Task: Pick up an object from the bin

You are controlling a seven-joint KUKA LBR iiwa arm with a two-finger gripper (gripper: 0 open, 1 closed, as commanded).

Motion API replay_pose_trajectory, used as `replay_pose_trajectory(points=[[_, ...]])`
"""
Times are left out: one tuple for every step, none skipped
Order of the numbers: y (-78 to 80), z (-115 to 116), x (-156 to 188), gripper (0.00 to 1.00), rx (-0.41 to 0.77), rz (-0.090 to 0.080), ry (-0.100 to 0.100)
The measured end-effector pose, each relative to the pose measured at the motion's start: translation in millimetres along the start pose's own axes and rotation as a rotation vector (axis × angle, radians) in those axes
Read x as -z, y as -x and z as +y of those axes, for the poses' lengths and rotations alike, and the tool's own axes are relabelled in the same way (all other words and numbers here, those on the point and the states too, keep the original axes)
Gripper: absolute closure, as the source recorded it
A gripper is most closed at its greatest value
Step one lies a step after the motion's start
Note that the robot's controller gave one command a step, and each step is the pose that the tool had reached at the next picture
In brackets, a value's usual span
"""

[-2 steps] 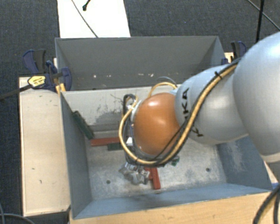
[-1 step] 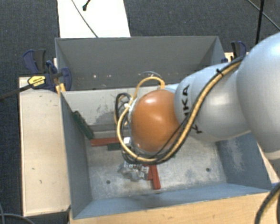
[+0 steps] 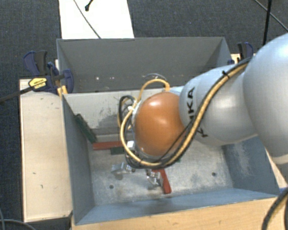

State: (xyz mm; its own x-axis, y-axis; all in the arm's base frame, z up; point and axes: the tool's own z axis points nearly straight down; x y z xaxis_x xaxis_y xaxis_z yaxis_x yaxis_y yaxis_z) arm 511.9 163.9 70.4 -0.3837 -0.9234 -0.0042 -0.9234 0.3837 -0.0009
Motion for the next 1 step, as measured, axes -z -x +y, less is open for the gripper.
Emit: replay_pose_trajectory(points=[[-13.3,14.3,44.9,0.00,0.958,0.000,0.001]])
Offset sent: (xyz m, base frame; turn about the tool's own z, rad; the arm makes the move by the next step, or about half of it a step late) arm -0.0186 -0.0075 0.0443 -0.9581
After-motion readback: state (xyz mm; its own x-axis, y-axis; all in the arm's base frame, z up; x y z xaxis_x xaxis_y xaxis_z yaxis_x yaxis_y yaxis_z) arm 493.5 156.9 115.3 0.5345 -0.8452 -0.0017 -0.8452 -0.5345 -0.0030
